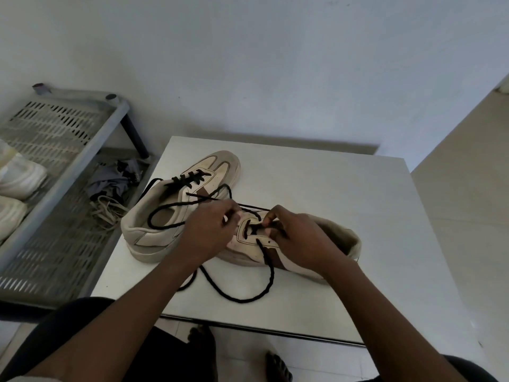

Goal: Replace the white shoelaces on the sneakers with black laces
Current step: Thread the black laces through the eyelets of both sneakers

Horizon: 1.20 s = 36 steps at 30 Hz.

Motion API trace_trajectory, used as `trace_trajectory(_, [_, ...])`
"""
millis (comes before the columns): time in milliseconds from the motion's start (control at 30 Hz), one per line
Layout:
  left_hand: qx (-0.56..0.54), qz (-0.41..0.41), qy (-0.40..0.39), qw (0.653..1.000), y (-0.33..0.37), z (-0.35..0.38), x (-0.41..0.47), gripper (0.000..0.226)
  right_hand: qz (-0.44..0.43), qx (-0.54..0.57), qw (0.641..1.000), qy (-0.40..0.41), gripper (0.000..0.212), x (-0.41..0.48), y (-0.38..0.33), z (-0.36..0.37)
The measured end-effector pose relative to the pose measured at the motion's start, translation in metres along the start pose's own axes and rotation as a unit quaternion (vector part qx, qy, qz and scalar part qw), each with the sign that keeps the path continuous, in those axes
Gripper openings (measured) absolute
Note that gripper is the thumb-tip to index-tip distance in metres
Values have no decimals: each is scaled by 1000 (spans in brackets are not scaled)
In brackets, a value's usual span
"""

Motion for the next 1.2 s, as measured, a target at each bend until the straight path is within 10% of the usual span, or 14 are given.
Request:
trace_trajectory(167, [262, 56, 107, 957, -9, 1, 11, 57, 62, 195, 976, 79, 22, 2, 5, -9])
trace_trajectory(400, [198, 69, 159, 965, 4, -1, 14, 6, 90, 246, 955, 136, 18, 3, 5, -17])
trace_trajectory(567, [51, 105, 178, 977, 23, -4, 16, 9, -18, 97, 990, 97, 48, 12, -15, -13])
trace_trajectory(733, [0, 128, 129, 983, 21, 1, 20, 9, -6, 105, 988, 115, 17, 27, -21, -5])
trace_trajectory(967, [107, 24, 130, 985, -14, -8, 29, 11, 16, 112, 975, 190, 24, 21, -4, -13])
trace_trajectory(1200, [102, -13, 162, 981, -15, -7, 26, 8, 44, -109, 992, 48, 26, 15, -2, -2])
Point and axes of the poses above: each hand's wrist, its own x-axis towards the middle knuckle, its own z-axis out of the palm, y = z × x, the point moved 4 cm from there along x, towards the middle knuckle, and after that the axes turned 7 degrees about -z, right-handed, at the moved point
